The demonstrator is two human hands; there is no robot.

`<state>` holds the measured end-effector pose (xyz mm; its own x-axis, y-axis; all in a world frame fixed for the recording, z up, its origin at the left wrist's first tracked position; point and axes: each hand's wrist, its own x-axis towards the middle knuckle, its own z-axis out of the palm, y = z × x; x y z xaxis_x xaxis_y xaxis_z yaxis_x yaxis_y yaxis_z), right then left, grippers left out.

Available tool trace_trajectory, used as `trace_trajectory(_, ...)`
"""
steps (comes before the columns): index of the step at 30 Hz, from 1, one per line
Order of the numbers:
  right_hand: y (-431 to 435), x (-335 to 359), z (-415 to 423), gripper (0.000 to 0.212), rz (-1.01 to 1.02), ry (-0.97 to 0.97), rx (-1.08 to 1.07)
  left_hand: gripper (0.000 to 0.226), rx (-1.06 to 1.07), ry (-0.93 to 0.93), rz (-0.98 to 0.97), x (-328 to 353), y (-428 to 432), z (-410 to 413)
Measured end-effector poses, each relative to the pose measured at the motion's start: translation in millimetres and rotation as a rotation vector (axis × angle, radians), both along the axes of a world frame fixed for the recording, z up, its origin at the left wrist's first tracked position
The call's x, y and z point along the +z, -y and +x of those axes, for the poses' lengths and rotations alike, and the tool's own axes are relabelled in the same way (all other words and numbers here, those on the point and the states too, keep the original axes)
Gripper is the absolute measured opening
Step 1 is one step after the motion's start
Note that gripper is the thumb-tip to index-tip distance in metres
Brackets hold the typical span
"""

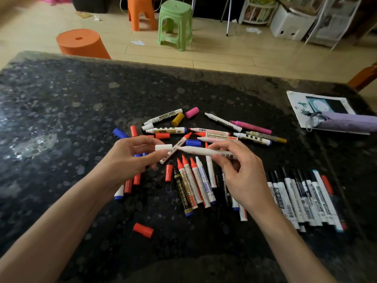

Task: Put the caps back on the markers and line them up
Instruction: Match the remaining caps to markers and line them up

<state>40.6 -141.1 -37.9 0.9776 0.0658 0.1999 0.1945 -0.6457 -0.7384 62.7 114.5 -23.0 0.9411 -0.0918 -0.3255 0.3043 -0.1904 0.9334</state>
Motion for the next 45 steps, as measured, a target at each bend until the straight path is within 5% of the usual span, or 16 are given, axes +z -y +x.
trace_trajectory(6, -5.9, -1.5, -3.0, 0.019, -0.034, -0.019, 0.060, 0.014, -0.158, 0.165, 0.181, -3.4, 6.1, -0.2)
trace_trajectory(11, -5.6, -6.5, -4.2, 0.027, -0.096, -0.016, 0.093, 0.017, -0.245, 0.420, 0.542, -2.7, 13.6, -3.3)
trace_trajectory(28, 9.3, 4.5, -20.6, 0.018, -0.364, -0.034, 0.103, 0.025, -0.271, 0.431, 0.336, -24.7, 48.4, -4.4)
trace_trajectory(34, 50.1, 4.4, -33.7, 0.013, -0.284, -0.110, -0.078, 0.051, -0.255, 0.448, 0.220, -22.8, 86.3, -5.0)
trace_trajectory(45, 150.6, 3.8, -50.3, 0.019, -0.433, -0.330, -0.599, 0.036, -0.306, 0.477, 0.401, -28.8, 94.4, -12.4)
